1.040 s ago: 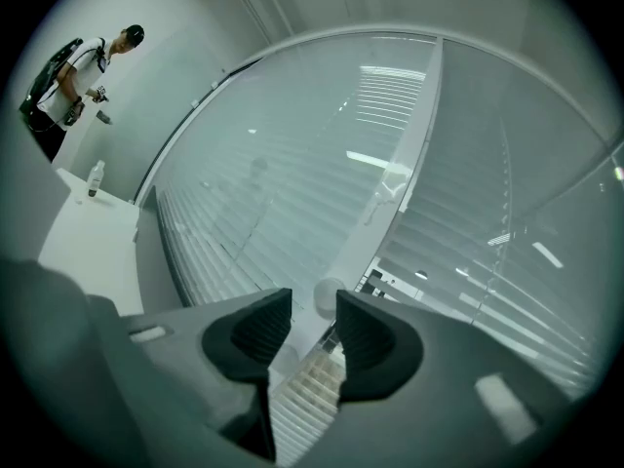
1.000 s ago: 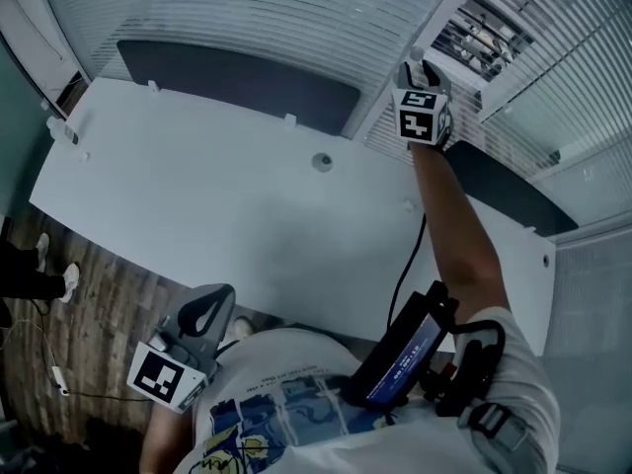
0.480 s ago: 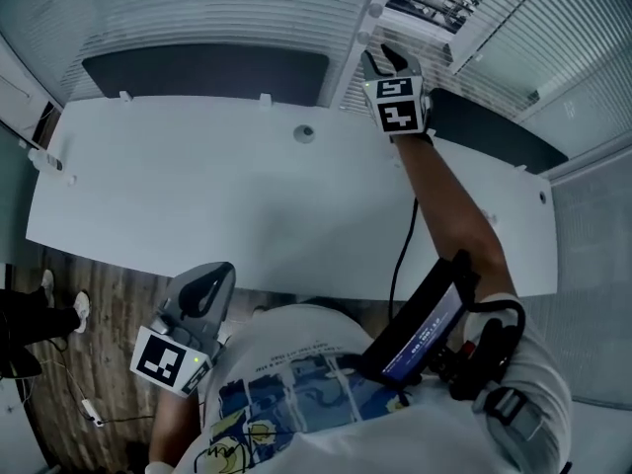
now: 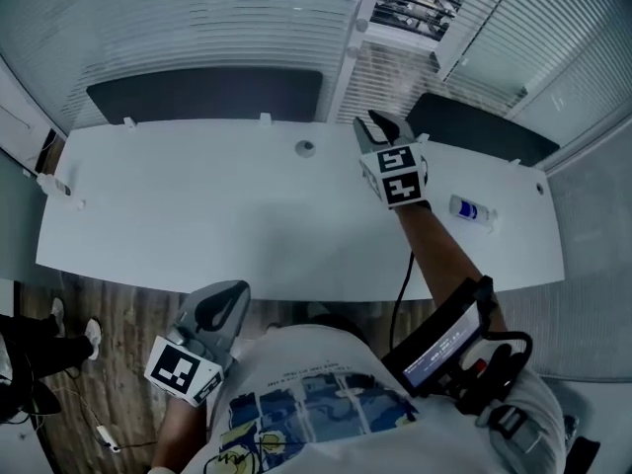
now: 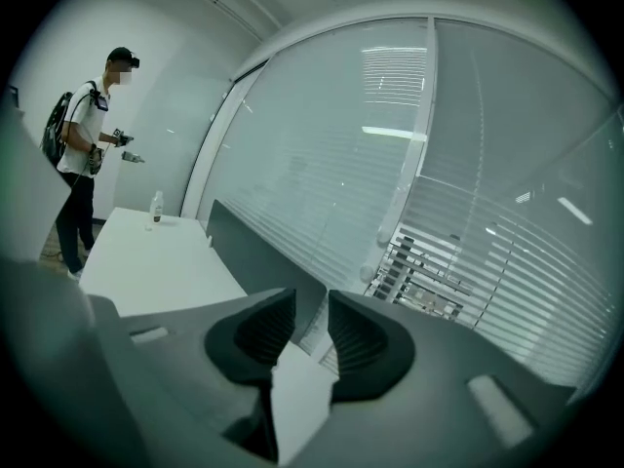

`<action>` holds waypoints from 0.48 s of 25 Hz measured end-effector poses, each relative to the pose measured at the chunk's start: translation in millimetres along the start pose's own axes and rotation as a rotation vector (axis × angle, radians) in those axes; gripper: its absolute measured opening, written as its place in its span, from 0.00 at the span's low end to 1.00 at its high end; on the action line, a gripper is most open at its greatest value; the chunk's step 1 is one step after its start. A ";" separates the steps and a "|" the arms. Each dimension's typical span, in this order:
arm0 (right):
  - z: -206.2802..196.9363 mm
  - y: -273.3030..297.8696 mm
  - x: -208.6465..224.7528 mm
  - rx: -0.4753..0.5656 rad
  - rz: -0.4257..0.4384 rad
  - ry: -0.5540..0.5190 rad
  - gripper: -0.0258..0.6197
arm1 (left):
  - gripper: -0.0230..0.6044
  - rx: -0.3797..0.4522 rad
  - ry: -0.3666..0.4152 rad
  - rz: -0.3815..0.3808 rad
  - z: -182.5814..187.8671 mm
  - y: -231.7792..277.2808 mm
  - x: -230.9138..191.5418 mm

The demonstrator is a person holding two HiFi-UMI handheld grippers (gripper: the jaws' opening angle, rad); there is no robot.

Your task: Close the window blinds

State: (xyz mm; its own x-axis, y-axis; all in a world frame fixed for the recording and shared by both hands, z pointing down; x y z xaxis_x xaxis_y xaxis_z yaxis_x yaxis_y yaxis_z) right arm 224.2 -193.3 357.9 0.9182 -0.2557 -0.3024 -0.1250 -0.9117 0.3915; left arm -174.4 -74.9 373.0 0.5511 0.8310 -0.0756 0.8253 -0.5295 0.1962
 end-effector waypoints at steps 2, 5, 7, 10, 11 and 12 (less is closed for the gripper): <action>-5.4 -18.4 -15.7 0.000 0.003 0.021 0.20 | 0.05 -0.017 0.001 -0.031 -0.2 -5.1 0.7; -18.7 -49.7 -41.4 0.000 0.003 0.057 0.20 | 0.05 -0.032 0.008 -0.068 -3.7 -11.3 1.3; -28.1 -70.9 -59.1 0.000 0.005 0.074 0.20 | 0.05 -0.024 0.018 -0.074 -6.7 -13.9 -2.3; -35.6 -101.5 -87.8 -0.005 0.013 0.092 0.20 | 0.05 -0.006 0.040 -0.085 -9.4 -17.2 -8.7; -36.3 -111.8 -97.4 -0.005 0.012 0.099 0.20 | 0.05 -0.007 0.044 -0.092 -9.3 -18.7 -9.8; -36.3 -122.4 -107.0 -0.007 0.011 0.106 0.20 | 0.05 -0.010 0.044 -0.102 -8.7 -20.7 -10.0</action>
State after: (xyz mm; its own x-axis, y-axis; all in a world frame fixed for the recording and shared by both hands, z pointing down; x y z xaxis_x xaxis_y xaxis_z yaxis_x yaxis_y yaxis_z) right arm 155.0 -42.8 373.9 0.9515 -0.2301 -0.2043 -0.1333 -0.9065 0.4006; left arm -198.1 -70.8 378.3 0.4580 0.8874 -0.0527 0.8755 -0.4400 0.1997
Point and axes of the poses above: the fingertips, and each gripper's own axes: y forward along the fingers, x to its right, z out of its top, the point moved 10 cm from there along -y, backward along the fingers, and after that the axes turned 12 degrees about z, right-handed, at the moved point
